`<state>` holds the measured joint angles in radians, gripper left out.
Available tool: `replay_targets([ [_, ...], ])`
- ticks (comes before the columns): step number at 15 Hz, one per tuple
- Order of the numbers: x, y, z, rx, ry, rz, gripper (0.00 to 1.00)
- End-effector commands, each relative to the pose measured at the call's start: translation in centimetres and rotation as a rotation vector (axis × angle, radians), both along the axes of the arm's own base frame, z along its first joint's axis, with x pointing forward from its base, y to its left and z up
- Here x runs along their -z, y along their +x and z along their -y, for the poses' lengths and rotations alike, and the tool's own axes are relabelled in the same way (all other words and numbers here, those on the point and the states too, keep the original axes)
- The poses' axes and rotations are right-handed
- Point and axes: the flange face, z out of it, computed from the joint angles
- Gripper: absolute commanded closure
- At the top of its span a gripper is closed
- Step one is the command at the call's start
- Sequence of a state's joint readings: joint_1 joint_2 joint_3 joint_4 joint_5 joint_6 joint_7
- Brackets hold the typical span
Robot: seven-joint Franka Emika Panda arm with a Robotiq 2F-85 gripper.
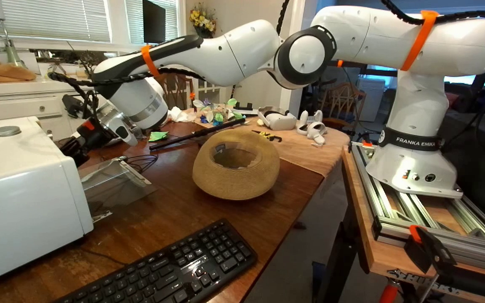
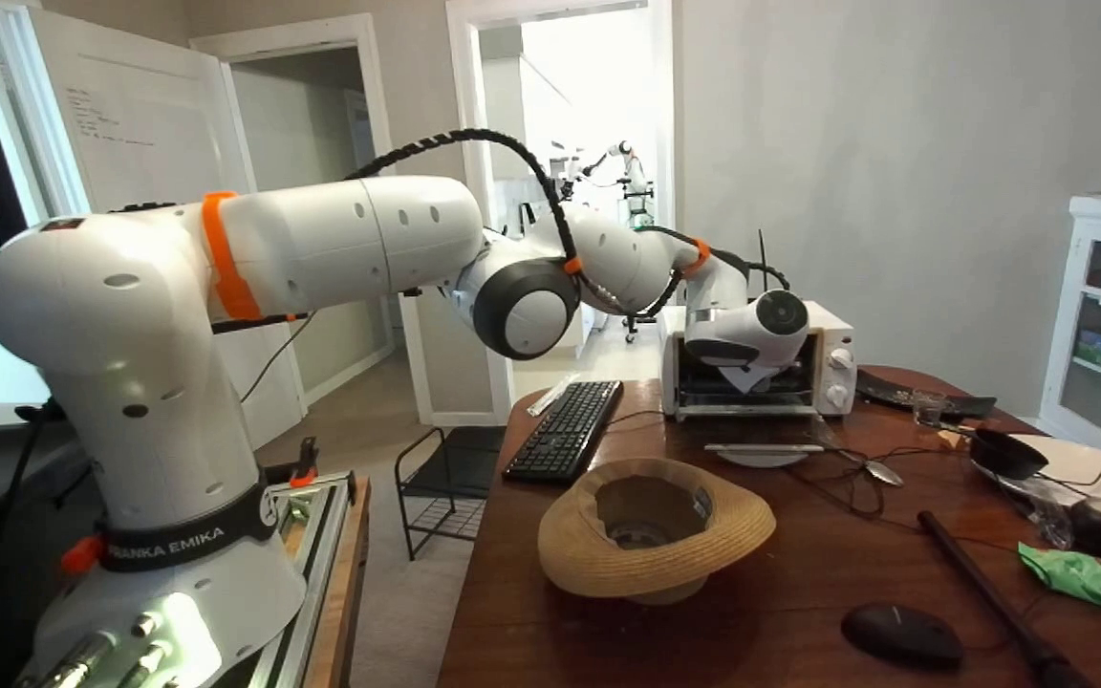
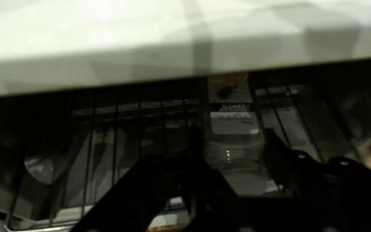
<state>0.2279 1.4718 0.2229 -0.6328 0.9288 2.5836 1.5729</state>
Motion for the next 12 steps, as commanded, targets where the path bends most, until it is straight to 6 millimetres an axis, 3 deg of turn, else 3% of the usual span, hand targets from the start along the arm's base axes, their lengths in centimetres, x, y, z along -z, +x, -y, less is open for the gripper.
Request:
replay_targets([
  [1,-0.1,0.9,4.1,-0.006,-0.064,-0.031,0.77],
  [7,-1.5,1.9,10.5,-0.047,-0.101,-0.109,0.77],
  [12,-3.7,1.8,14.2,-0.045,-0.123,-0.142,0.77],
])
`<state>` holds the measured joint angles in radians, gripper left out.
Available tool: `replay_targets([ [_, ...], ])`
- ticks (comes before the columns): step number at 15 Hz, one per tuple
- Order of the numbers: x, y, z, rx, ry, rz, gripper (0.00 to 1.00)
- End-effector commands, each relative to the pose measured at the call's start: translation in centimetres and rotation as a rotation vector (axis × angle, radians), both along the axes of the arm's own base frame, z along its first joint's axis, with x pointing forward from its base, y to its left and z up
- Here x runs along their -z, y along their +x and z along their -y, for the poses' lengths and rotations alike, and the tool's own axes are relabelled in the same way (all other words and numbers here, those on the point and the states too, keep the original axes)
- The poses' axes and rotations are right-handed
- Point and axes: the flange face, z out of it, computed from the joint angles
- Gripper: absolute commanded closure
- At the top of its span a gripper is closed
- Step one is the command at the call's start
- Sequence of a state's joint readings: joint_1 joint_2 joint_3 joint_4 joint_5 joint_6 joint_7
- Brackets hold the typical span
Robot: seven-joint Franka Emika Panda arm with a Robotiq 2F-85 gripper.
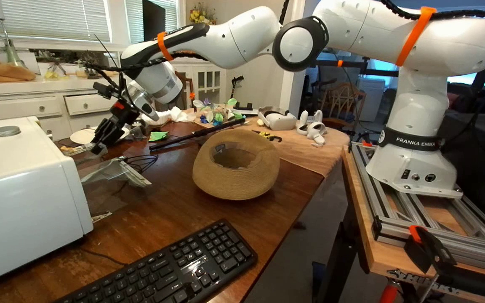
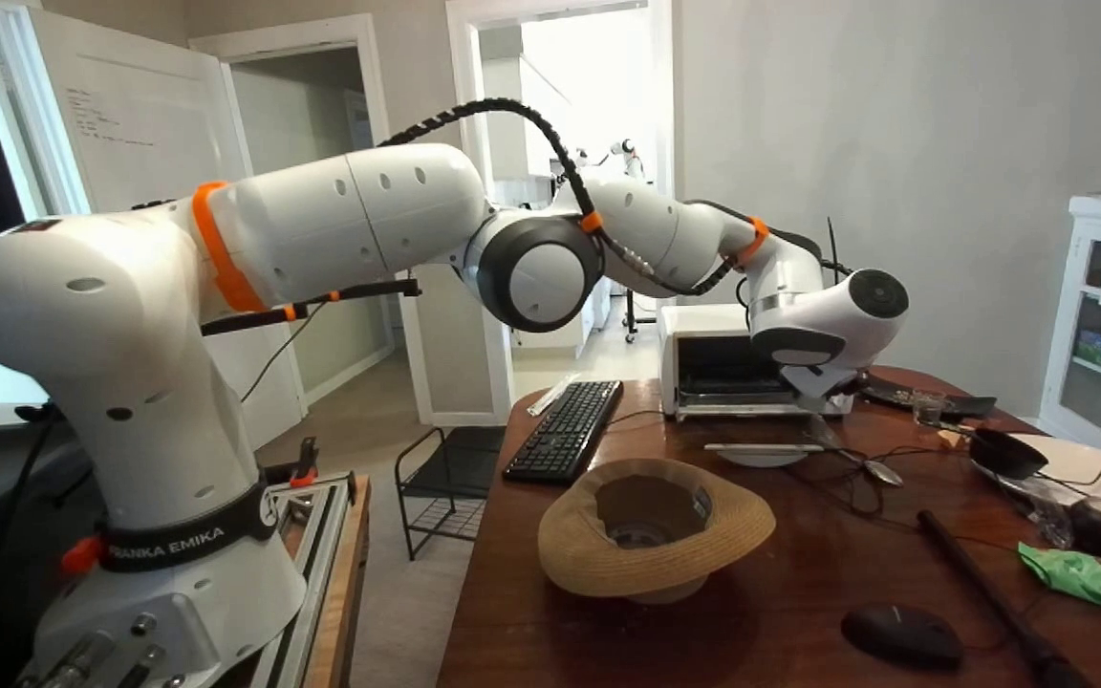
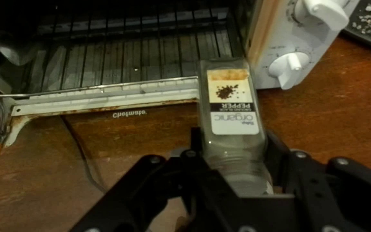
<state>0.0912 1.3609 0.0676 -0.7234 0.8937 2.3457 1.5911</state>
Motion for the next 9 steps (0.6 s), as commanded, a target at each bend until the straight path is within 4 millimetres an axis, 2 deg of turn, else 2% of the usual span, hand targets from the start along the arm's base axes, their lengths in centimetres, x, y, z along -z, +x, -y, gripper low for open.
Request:
replay_targets([
  [1,-1.6,-0.8,1.9,0.004,-0.029,-0.049,0.77],
  [9,-6.1,-2.8,4.1,0.067,0.021,-0.045,0.77],
])
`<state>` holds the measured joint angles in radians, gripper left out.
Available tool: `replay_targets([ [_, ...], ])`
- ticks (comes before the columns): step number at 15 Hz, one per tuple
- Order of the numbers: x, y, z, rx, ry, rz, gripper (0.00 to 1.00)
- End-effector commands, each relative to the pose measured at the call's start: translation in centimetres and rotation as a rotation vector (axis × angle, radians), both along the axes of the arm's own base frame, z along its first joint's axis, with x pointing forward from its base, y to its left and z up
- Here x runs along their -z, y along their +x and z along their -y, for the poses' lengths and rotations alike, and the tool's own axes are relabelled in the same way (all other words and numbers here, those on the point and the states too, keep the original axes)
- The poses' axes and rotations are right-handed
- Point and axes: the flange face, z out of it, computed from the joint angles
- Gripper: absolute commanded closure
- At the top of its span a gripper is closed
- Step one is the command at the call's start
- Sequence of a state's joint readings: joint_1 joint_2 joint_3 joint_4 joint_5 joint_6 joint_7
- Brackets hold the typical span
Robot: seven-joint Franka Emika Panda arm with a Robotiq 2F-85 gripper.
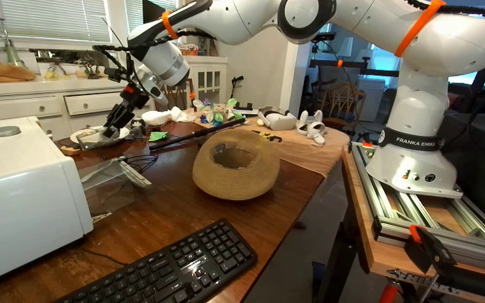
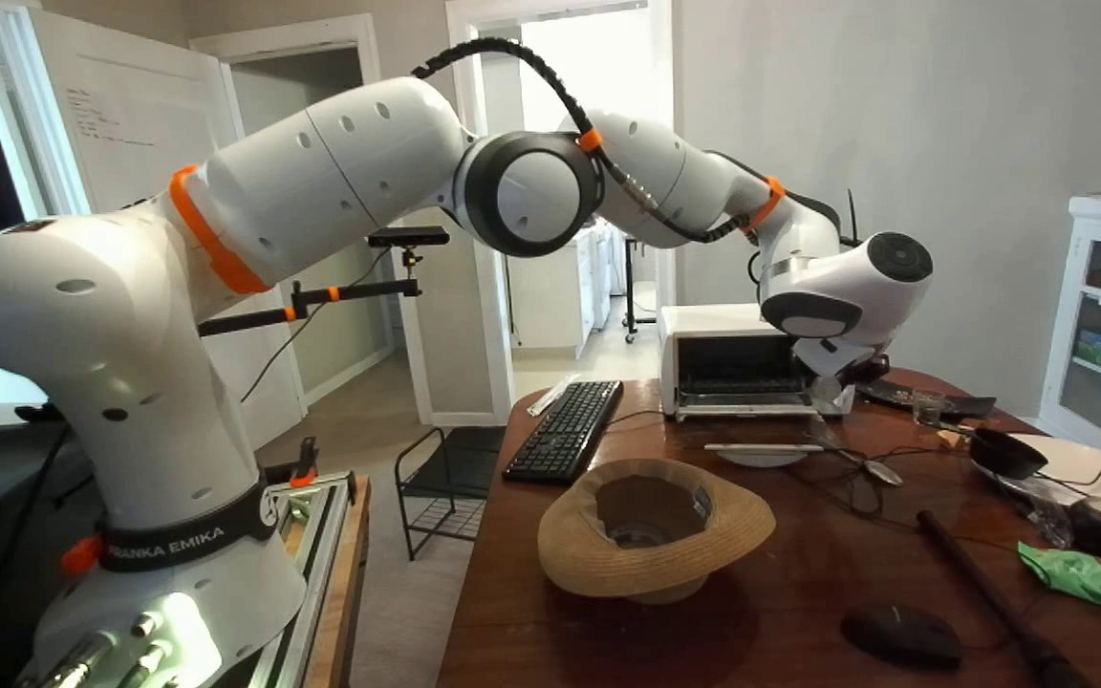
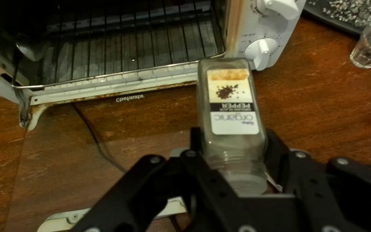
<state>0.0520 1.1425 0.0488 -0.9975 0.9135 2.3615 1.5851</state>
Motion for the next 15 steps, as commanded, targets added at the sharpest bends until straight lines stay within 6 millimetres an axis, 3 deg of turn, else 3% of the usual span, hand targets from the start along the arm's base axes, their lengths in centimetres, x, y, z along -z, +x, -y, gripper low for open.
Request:
replay_targets([
  [1,-2.3,-1.9,0.7,0.031,0.055,0.0,0.77],
  [7,-6.6,-2.8,0.9,0.031,0.131,0.041,0.77],
  [12,-10.6,-2.4,-3.1,-0.042,0.143,0.104,0.77],
  [15,-11.3,-2.3,-6.8,-0.094,0.134,0.172,0.77],
])
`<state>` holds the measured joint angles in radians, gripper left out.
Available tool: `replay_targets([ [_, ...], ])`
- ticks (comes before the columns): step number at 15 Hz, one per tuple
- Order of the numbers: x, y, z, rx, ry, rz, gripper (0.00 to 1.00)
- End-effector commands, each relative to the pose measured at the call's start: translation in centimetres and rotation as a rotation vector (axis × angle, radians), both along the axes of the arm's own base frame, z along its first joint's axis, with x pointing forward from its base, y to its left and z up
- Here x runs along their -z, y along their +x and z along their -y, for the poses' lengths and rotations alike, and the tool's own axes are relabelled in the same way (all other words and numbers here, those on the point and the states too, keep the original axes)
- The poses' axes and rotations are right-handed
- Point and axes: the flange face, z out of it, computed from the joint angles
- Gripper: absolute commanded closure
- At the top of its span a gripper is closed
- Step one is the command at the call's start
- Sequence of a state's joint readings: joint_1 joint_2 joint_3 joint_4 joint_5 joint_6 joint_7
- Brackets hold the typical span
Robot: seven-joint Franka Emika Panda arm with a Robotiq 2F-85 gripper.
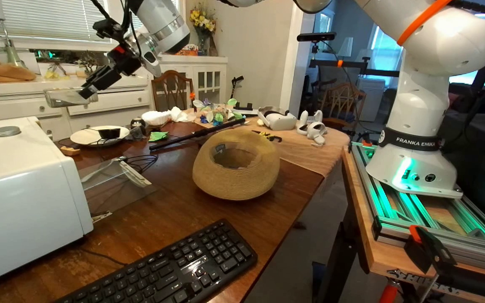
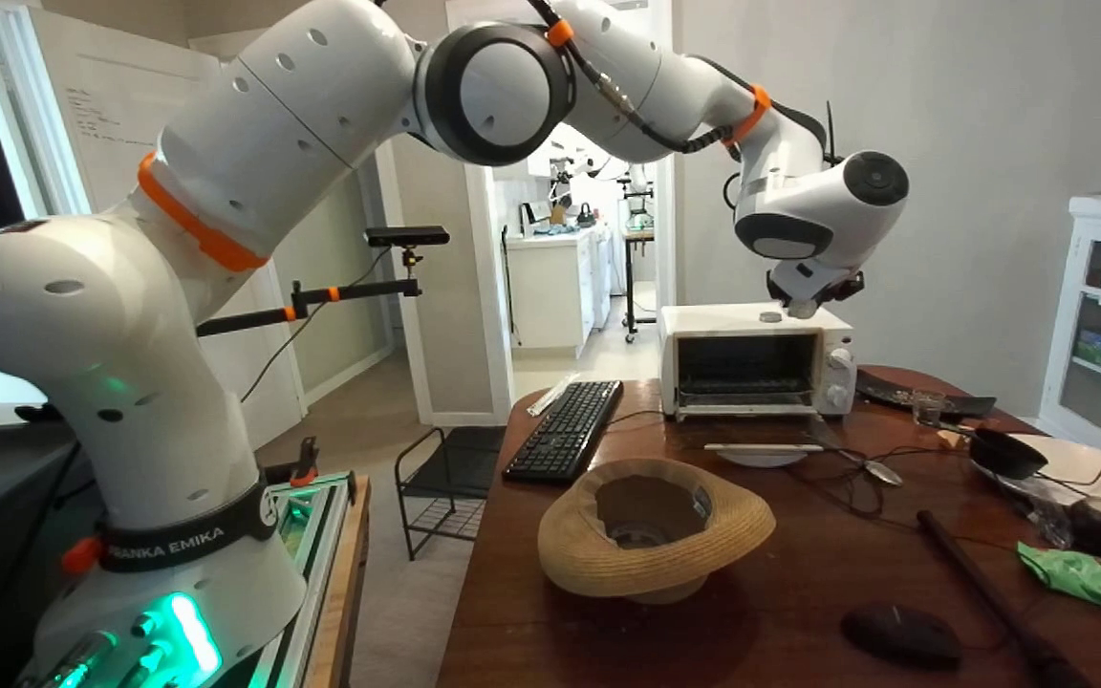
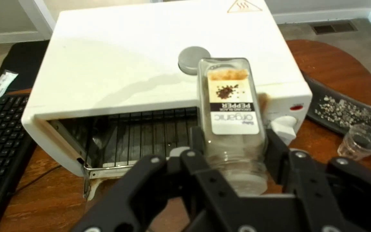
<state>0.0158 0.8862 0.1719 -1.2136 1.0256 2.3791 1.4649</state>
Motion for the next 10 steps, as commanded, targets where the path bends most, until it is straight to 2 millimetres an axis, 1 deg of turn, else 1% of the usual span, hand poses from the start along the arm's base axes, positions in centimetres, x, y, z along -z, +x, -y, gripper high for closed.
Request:
replay_targets([
  [1,-0.4,-0.4,-4.2,-0.053,-0.015,0.078,0.77],
  [5,0.1,-0.8,-8.9,-0.131,-0.038,0.08,0.77],
  [7,-0.1,-1.2,-11.0,-0.16,-0.039,0.088,0.77],
  [10,-0.5,-1.9,-12.8,-0.167,-0.008,0.106,0.77],
])
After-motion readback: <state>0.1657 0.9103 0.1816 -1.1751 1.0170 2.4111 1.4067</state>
